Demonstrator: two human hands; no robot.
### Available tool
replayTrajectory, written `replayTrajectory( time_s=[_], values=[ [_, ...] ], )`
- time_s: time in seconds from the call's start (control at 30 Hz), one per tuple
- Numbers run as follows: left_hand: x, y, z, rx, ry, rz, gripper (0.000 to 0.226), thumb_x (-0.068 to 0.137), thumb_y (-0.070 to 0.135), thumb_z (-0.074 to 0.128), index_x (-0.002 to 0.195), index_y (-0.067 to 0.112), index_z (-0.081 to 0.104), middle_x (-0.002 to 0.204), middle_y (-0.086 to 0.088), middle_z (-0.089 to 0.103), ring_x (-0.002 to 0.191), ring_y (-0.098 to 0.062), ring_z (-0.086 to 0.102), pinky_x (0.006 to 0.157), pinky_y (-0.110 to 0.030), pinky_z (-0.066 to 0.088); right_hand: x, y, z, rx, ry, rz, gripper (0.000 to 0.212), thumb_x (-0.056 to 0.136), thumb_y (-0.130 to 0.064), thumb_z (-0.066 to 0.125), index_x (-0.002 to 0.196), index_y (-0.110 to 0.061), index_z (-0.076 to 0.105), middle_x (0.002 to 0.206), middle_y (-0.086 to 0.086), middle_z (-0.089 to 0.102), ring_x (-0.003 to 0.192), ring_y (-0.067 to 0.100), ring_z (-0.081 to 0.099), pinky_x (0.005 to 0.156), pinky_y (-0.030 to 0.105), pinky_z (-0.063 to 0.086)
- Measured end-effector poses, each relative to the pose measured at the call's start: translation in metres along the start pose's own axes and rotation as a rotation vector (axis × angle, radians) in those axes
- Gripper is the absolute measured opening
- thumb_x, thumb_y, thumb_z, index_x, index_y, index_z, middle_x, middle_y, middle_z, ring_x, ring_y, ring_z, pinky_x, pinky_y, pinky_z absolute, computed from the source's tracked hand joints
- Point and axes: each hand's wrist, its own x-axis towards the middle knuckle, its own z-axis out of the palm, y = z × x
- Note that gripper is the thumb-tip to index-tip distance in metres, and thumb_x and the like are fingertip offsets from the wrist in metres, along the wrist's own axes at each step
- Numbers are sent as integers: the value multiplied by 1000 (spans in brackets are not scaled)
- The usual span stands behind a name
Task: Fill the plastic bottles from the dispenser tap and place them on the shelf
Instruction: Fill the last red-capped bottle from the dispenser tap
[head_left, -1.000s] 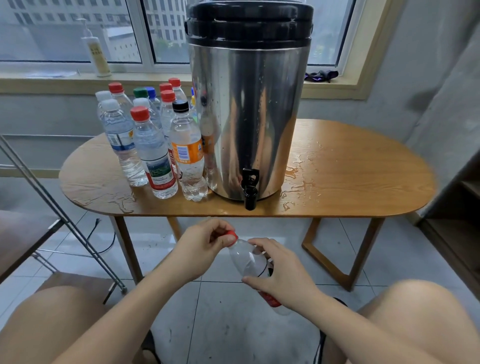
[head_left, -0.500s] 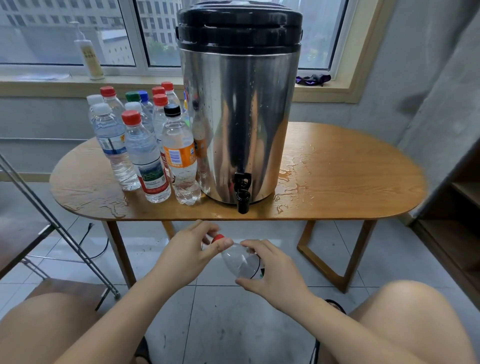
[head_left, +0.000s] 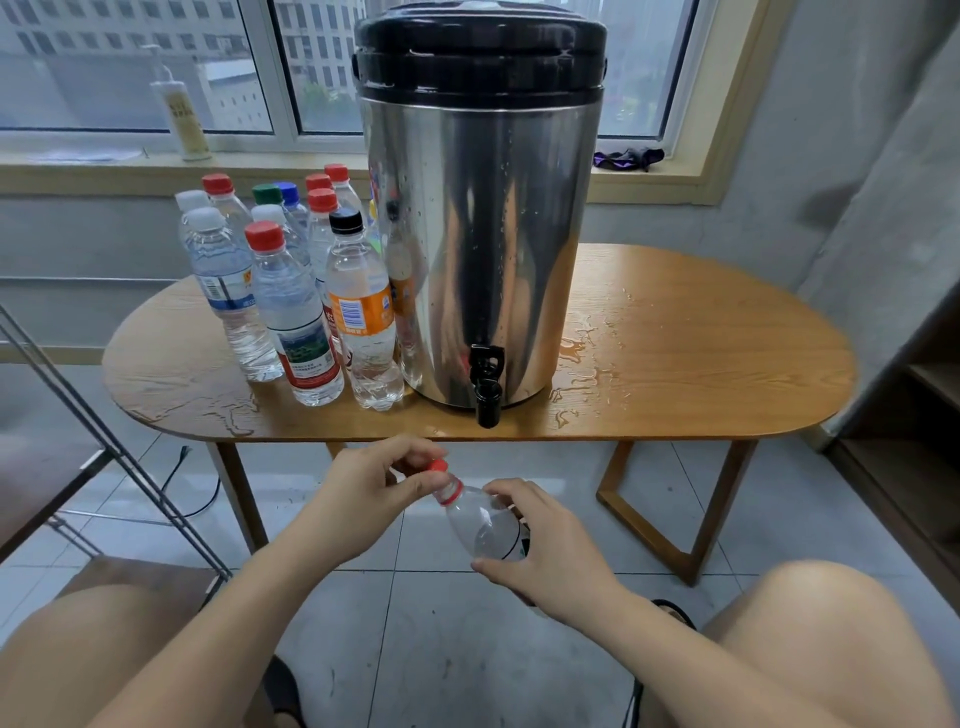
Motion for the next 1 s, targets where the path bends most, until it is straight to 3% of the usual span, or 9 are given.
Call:
replayTrajectory(
  time_s=[0.13, 0.27, 0.4, 0.5, 0.6, 0.73, 0.87, 1.0],
  values=[
    [10, 2, -3, 20, 141, -44, 28, 90, 43, 84, 114, 34, 76, 96, 22, 76, 96, -1, 70, 83, -22, 55, 1, 0, 4, 19, -12, 43, 77, 75, -54, 89, 138, -52, 44, 128, -28, 53, 116, 1, 56, 99, 29, 54],
    [27, -2, -9, 282, 273, 18, 36, 93, 46, 78, 121, 24, 76, 109, 10, 74, 97, -10, 67, 86, -26, 56, 5, 1, 7, 82, 18, 91, 78, 77, -52, 89, 141, -49, 44, 129, -28, 53, 119, -4, 55, 101, 26, 51],
    [37, -14, -4, 422, 308, 68, 40, 96, 48, 72, 126, 23, 77, 112, 6, 75, 103, -19, 65, 85, -36, 58, 9, 0, 7, 135, 53, 134, 74, 78, -48, 90, 138, -43, 47, 129, -27, 54, 121, -5, 54, 99, 22, 49],
    [41, -22, 2, 470, 332, 101, 35, 96, 44, 77, 123, 22, 80, 107, 4, 77, 100, -20, 63, 81, -36, 54, 10, -1, 6, 161, 71, 153, 73, 77, -46, 91, 137, -41, 49, 127, -28, 54, 120, -8, 53, 93, 13, 45],
    [42, -25, 4, 482, 342, 104, 38, 95, 47, 77, 124, 23, 79, 107, 5, 77, 100, -20, 62, 79, -35, 54, 12, -2, 5, 198, 77, 172, 70, 78, -45, 91, 135, -42, 50, 127, -27, 56, 118, -5, 55, 93, 14, 45],
    [39, -10, 0, 363, 396, 72, 46, 92, 49, 80, 129, 21, 76, 115, 6, 75, 101, -16, 68, 84, -35, 59, 13, -2, 3, 223, 79, 193, 72, 79, -45, 91, 137, -41, 50, 128, -26, 56, 118, -2, 57, 98, 21, 49],
    [33, 26, -6, 77, 420, 75, 31, 95, 43, 80, 121, 26, 78, 106, 18, 77, 97, -2, 71, 82, -15, 54, 14, -4, 0, 240, 90, 204, 70, 79, -45, 91, 136, -42, 51, 128, -25, 57, 116, -1, 58, 96, 23, 51],
    [31, 62, -1, -259, 325, 42, 20, 96, 35, 81, 115, 28, 80, 100, 13, 80, 95, -5, 74, 82, -16, 57, 15, -8, -2, 267, 97, 205, 67, 80, -42, 92, 133, -43, 51, 126, -25, 57, 115, -4, 58, 92, 21, 53]
  ],
)
